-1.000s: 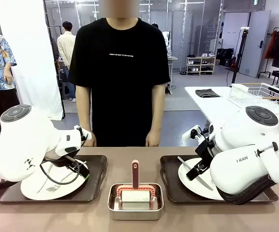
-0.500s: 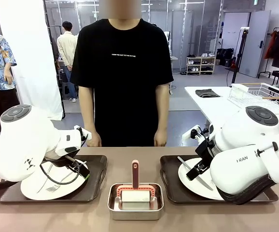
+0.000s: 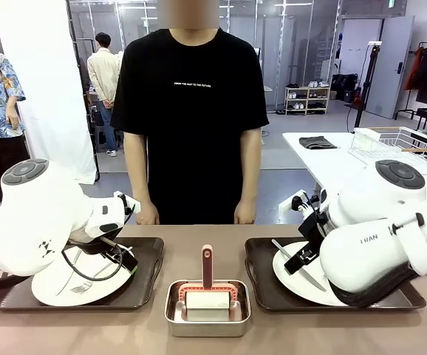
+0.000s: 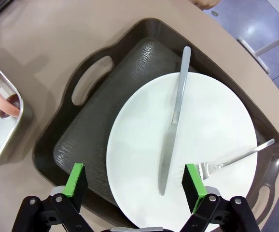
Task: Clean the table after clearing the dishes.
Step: When the left (or right) Handle tray is removed, use the left hand (or right hand) to clean the left (or right) side of the table with the Lint Roller.
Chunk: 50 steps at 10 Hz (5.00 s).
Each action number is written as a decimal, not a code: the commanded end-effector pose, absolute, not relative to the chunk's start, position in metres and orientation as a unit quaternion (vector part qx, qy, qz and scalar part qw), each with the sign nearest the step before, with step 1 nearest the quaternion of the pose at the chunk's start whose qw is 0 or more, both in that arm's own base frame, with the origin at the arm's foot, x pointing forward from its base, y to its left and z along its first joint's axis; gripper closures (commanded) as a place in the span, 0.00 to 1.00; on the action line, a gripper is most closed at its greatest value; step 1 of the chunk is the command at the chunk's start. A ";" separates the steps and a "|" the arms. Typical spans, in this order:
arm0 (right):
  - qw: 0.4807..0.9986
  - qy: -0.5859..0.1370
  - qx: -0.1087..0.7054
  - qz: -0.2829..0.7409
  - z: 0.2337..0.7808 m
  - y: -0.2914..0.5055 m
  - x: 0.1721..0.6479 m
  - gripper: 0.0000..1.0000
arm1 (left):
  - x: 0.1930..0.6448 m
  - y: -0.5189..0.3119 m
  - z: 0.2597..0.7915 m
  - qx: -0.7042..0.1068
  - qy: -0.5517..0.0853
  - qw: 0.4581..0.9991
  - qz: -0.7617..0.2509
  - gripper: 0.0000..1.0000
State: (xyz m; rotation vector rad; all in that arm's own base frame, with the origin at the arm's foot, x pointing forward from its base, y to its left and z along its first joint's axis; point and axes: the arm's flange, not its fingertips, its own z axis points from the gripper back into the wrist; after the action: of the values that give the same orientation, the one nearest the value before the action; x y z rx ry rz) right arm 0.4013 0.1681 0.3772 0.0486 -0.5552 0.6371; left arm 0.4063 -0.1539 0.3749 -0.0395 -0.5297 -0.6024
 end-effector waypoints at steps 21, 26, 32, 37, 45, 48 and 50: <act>0.820 -0.147 0.545 -0.089 0.463 -0.295 0.393 0.00 | 0.371 0.266 0.441 -0.537 -0.249 0.806 -0.026 0.00; 0.819 -0.143 0.547 -0.100 0.465 -0.299 0.394 0.00 | 0.374 0.263 0.439 -0.543 -0.243 0.803 -0.019 0.00; 0.819 -0.143 0.547 -0.100 0.465 -0.299 0.394 0.00 | 0.374 0.263 0.439 -0.543 -0.243 0.803 -0.019 0.00; 0.819 -0.143 0.547 -0.100 0.465 -0.299 0.394 0.00 | 0.374 0.263 0.439 -0.543 -0.243 0.803 -0.019 0.00; 0.819 -0.143 0.547 -0.100 0.465 -0.299 0.394 0.00 | 0.374 0.263 0.439 -0.543 -0.243 0.803 -0.019 0.00; 0.819 -0.143 0.547 -0.100 0.465 -0.299 0.394 0.00 | 0.374 0.263 0.439 -0.543 -0.243 0.803 -0.019 0.00; 0.819 -0.143 0.547 -0.100 0.465 -0.299 0.394 0.00 | 0.374 0.263 0.439 -0.543 -0.243 0.803 -0.019 0.00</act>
State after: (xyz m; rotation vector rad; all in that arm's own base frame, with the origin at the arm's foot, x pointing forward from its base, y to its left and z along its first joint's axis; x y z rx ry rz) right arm 0.3933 -0.3001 0.4622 1.1688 -0.3067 -0.2037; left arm 0.3752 0.2621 0.4381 -1.1636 -0.5161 -0.0405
